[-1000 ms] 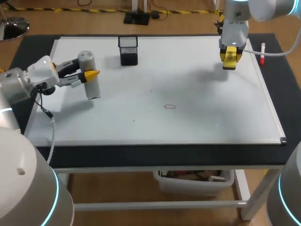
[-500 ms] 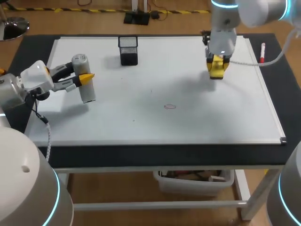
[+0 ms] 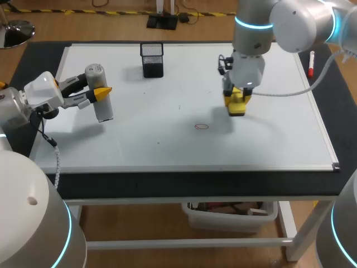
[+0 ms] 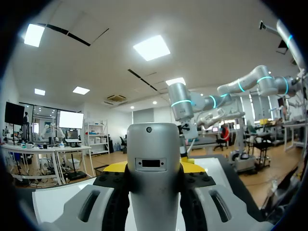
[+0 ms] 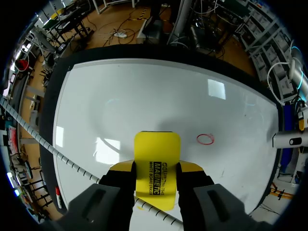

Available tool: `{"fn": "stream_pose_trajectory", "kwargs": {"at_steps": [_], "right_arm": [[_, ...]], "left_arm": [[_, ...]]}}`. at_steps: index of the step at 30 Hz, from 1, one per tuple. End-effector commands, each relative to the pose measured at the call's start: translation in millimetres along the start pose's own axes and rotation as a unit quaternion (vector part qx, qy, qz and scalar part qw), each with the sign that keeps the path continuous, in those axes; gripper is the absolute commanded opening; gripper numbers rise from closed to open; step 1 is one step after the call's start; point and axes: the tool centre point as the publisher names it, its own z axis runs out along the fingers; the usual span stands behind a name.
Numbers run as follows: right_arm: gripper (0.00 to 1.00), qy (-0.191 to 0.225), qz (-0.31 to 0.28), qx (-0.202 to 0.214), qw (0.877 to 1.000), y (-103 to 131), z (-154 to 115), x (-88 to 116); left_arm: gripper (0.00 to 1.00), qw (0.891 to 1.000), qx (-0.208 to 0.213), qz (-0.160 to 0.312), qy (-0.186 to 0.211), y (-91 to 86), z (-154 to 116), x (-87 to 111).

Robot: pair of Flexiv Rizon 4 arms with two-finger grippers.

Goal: Pick up the inspection probe, press it on each red-marked spot on the whiteboard one by one, put down the probe, pick up the eraser, and wipe off all the red marks.

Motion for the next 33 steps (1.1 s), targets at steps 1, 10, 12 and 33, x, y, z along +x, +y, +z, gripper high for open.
{"fn": "stream_pose_trajectory", "kwargs": {"at_steps": [1,10,12,33], "right_arm": [[0.0,-0.011,-0.029,0.009,0.999,17.6,-1.5,-18.5],[0.0,-0.021,-0.042,0.003,0.999,21.3,-6.3,-27.0],[0.0,-0.021,-0.042,0.003,0.999,21.3,-6.3,-27.0],[0.0,-0.005,-0.079,-0.011,0.997,33.6,29.0,-78.3]], "left_arm": [[0.0,1.0,0.0,0.002,-0.002,-0.5,1.0,1.1],[0.0,1.0,0.0,0.002,-0.002,-0.5,1.0,1.1],[0.0,1.0,0.0,0.002,-0.002,-0.5,1.0,1.1],[0.0,1.0,0.0,0.002,-0.002,-0.5,1.0,1.1]]}}
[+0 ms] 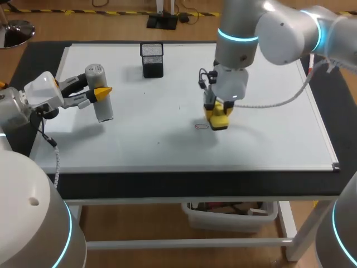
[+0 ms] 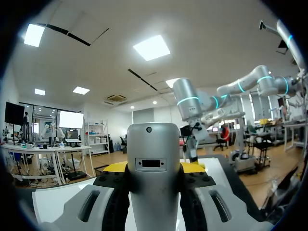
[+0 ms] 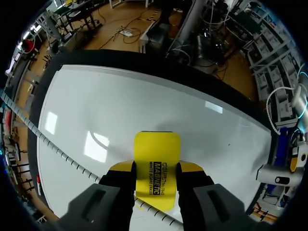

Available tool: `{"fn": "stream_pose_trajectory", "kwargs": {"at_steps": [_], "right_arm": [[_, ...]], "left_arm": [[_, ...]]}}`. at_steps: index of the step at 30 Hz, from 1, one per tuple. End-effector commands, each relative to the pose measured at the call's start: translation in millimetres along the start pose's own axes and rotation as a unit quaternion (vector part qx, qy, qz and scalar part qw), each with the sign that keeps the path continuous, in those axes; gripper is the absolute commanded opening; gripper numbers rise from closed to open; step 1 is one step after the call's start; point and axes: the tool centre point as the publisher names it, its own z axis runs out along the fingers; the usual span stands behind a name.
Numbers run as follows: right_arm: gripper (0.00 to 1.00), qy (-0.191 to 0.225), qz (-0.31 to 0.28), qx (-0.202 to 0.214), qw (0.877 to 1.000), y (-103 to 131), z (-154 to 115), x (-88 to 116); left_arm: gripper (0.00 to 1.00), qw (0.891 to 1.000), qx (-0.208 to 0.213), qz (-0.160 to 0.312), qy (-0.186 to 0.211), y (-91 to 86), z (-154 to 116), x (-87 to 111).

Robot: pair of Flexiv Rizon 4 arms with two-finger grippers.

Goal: Pick up the inspection probe, press it on each red-marked spot on the whiteboard one by one, put down the probe, pick up the eraser, and wipe off all the red marks.

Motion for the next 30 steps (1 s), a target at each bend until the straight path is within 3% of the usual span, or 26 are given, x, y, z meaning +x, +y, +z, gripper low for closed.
{"fn": "stream_pose_trajectory", "kwargs": {"at_steps": [1,13,30], "right_arm": [[0.0,0.013,-0.006,-0.001,1.0,-8.3,15.0,-20.2],[0.0,0.021,0.0,0.006,1.0,-24.4,32.7,-59.4],[0.0,0.025,0.005,0.008,1.0,-18.7,53.6,-50.0]], "left_arm": [[0.0,1.0,0.001,0.002,-0.002,-0.1,0.7,0.7],[0.0,1.0,0.001,0.002,-0.002,-0.1,0.7,0.7],[0.0,1.0,0.001,0.002,-0.002,-0.1,0.7,0.7]]}}
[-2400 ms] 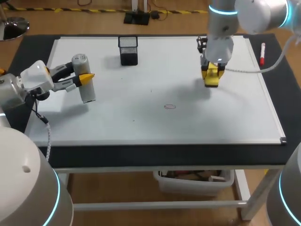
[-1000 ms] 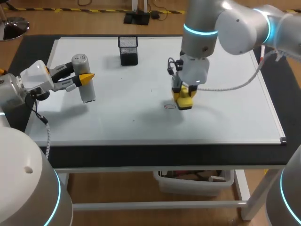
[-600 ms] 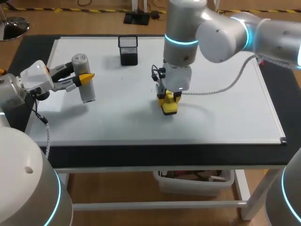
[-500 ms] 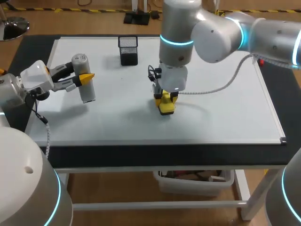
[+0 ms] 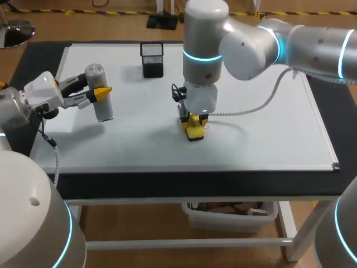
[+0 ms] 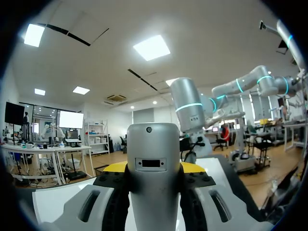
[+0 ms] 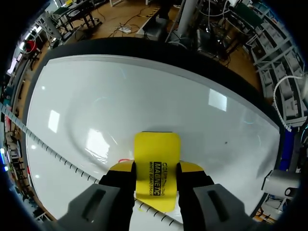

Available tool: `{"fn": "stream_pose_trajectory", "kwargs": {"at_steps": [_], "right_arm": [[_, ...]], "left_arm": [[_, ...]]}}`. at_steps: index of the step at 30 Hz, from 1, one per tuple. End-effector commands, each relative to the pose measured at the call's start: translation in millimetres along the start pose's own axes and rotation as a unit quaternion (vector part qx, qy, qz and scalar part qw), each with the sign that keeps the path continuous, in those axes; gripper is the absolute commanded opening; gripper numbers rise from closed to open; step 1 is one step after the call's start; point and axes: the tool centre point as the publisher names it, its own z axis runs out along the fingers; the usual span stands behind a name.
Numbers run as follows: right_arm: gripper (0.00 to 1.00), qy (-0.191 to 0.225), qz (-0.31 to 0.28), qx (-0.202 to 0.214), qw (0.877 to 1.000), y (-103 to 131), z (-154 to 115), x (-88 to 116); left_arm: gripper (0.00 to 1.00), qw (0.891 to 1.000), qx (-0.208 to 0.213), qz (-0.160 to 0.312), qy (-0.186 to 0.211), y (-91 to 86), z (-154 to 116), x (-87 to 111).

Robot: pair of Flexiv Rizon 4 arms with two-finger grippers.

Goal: Pick up the inspection probe, press it on each red-marked spot on the whiteboard one by one, put down the probe, pick up the eraser, and wipe off all the red marks.

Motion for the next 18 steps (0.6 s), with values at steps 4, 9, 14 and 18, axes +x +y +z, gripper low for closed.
{"fn": "stream_pose_trajectory", "kwargs": {"at_steps": [4,9,14,18], "right_arm": [[0.0,0.002,0.012,0.0,1.0,5.9,6.1,16.5],[0.0,0.004,0.028,0.002,1.0,12.6,5.3,30.9],[0.0,0.005,0.043,0.002,0.999,18.7,5.5,47.1],[0.0,0.007,0.052,0.002,0.999,23.2,4.8,58.5]], "left_arm": [[0.0,1.0,0.001,0.002,-0.002,0.2,0.9,0.6],[0.0,1.0,0.001,0.002,-0.002,0.2,0.9,0.6],[0.0,1.0,0.001,0.002,-0.002,0.2,0.9,0.6],[0.0,1.0,0.001,0.002,-0.002,0.2,0.9,0.6]]}}
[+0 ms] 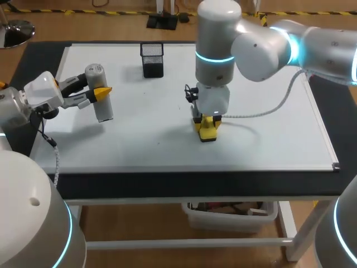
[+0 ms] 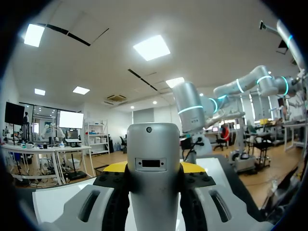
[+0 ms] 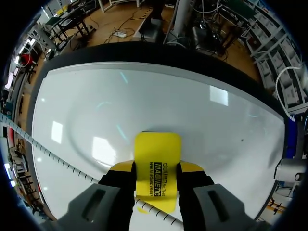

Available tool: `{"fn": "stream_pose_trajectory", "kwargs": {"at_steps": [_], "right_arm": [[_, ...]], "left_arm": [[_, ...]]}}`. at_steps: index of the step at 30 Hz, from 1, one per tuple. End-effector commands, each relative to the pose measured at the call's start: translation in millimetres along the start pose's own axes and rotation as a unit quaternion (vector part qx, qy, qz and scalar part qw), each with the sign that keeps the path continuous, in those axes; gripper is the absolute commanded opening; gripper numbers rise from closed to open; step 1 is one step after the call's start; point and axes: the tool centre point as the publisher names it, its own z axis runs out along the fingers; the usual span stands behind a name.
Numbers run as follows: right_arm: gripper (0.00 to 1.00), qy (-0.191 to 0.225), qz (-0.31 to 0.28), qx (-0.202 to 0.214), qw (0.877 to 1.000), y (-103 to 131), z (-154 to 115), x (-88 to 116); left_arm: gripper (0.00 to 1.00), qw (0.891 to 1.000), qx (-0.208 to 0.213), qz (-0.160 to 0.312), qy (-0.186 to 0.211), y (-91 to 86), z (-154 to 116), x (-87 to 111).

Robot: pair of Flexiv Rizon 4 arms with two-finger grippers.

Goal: Pick up the inspection probe, press it on each red-marked spot on the whiteboard one by one, put down the probe, pick up the eraser, and wipe off all the red marks.

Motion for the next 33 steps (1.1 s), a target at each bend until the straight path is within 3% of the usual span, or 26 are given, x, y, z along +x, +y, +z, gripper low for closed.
{"fn": "stream_pose_trajectory", "kwargs": {"at_steps": [1,10,16,19,33], "right_arm": [[0.0,-0.004,0.004,0.007,1.0,7.7,3.3,19.4],[0.0,-0.008,0.021,0.013,1.0,11.8,-7.3,32.1],[0.0,-0.039,0.001,0.029,0.999,19.7,-39.6,36.9],[0.0,-0.052,-0.026,0.04,0.997,38.2,-52.6,35.0],[0.0,-0.052,-0.026,0.04,0.997,38.2,-52.6,35.0]], "left_arm": [[0.0,1.0,0.001,0.002,-0.002,0.3,0.9,0.5],[0.0,1.0,0.001,0.002,-0.002,0.3,0.9,0.5],[0.0,1.0,0.001,0.002,-0.002,0.3,0.9,0.5],[0.0,1.0,0.001,0.002,-0.002,0.3,0.9,0.5],[0.0,1.0,0.001,0.002,-0.002,0.3,0.9,0.5]]}}
